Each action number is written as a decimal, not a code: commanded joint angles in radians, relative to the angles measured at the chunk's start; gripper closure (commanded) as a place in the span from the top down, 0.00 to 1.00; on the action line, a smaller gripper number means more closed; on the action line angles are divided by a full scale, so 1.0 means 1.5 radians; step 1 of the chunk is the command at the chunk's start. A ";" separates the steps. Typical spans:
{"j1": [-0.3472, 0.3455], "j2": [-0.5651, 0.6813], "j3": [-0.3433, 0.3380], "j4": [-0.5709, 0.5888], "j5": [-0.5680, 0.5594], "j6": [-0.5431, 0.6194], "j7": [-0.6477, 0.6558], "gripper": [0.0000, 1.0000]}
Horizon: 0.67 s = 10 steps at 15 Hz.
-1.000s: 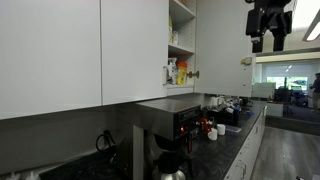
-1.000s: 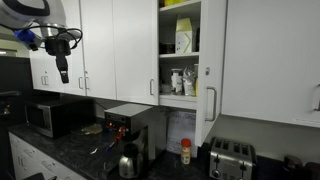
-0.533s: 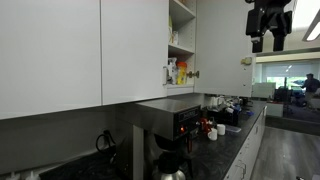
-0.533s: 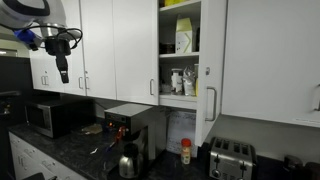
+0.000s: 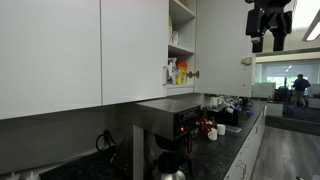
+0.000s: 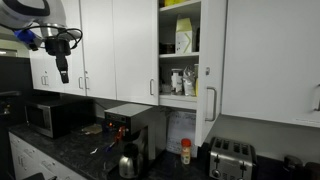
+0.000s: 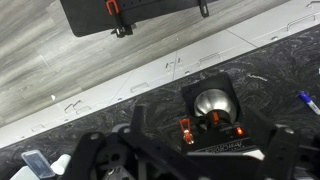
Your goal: Close the top right cabinet door
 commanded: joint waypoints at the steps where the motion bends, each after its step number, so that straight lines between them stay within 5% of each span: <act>1: -0.004 0.000 0.002 0.002 0.002 -0.002 -0.003 1.00; 10: -0.042 -0.006 -0.048 -0.027 -0.079 0.092 -0.023 1.00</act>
